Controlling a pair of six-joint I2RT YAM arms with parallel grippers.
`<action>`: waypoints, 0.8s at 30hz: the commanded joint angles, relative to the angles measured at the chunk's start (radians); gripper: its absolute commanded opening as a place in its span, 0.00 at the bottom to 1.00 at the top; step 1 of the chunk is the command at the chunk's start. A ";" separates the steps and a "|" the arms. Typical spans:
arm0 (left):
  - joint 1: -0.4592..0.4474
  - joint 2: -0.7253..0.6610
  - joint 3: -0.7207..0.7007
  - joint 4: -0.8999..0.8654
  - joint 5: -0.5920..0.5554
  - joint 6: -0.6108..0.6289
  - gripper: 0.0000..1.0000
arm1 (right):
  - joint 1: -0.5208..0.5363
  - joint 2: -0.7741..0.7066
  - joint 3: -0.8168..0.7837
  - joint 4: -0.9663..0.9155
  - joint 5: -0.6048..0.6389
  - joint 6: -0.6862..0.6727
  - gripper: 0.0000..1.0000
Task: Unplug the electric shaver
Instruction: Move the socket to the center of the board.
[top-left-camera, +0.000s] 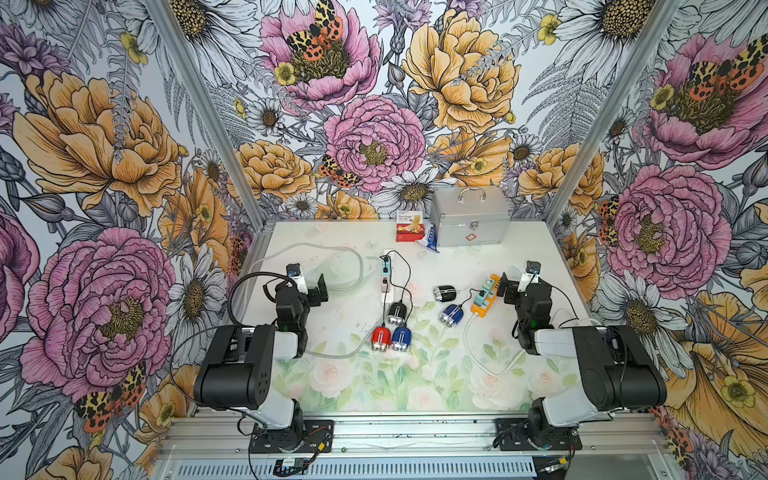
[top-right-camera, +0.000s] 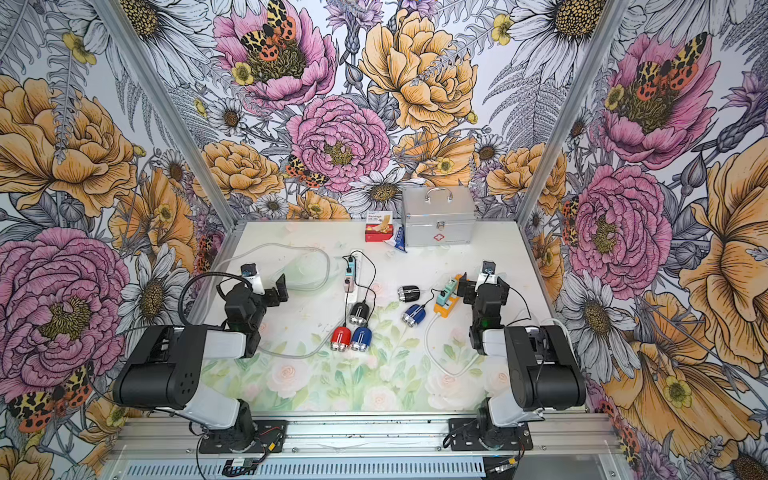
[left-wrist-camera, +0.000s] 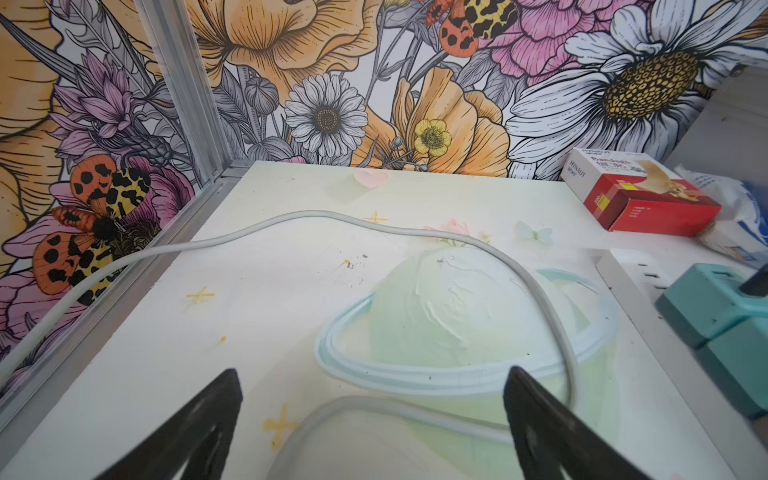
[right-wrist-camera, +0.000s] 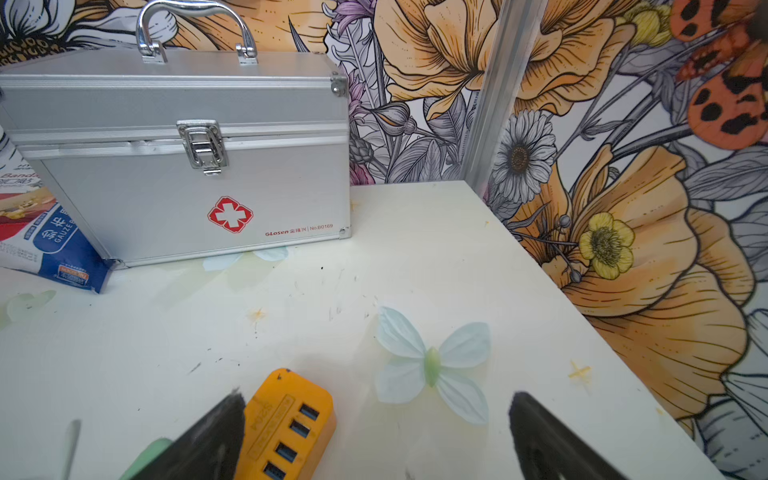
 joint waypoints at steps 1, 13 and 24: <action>-0.006 -0.004 0.011 0.007 -0.015 0.021 0.98 | 0.000 0.007 -0.005 0.010 -0.012 0.012 1.00; 0.039 -0.002 0.015 -0.001 0.064 -0.011 0.99 | -0.001 0.007 -0.004 0.012 -0.012 0.010 1.00; 0.038 0.000 0.016 0.001 0.073 -0.008 0.98 | -0.001 0.009 -0.002 0.006 -0.013 0.011 1.00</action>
